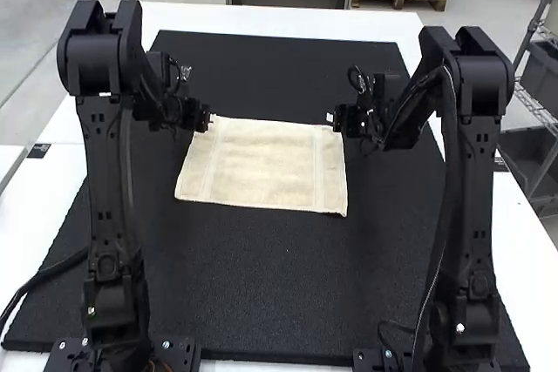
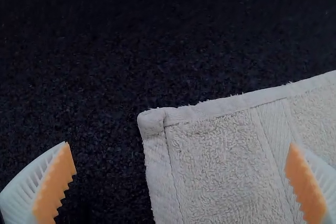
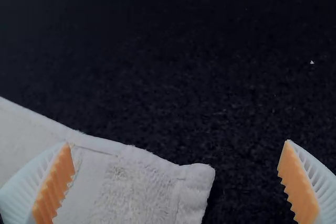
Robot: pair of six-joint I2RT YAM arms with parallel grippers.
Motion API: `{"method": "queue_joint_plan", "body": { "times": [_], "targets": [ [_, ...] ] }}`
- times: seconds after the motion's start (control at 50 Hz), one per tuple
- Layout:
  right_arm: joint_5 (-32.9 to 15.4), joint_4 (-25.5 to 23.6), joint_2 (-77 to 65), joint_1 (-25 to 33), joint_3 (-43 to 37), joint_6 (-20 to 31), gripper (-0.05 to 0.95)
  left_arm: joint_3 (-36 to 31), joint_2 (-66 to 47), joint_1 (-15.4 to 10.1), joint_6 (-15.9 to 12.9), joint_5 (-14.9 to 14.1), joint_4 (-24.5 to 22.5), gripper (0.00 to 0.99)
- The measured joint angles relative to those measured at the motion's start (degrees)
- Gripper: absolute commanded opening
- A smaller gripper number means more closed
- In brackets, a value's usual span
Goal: Fold the towel.
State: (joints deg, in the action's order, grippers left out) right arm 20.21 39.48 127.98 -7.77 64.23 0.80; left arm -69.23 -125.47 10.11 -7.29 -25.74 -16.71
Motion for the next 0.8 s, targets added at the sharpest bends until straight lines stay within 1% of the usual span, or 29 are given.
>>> {"method": "queue_joint_plan", "body": {
  "times": [0.42, 0.74, 0.8],
  "targets": [
    [0.33, -1.22, 2.05, -0.04, 0.0, -0.11, 0.89, 0.02, 0.02, 0.0, 0.0, 0.04, 0.39, 0.934],
    [0.9, -1.11, 2.56, -0.92, 0.76, 0.07, 0.89, 0.02, 0.0, 0.0, -0.02, 0.04, 0.96, 0.934],
    [0.98, -1.07, 2.93, -1.27, 1.22, 0.07, 0.89, 0.0, 0.0, 0.0, -0.15, 0.04, 1.03, 0.916]
  ]
}}
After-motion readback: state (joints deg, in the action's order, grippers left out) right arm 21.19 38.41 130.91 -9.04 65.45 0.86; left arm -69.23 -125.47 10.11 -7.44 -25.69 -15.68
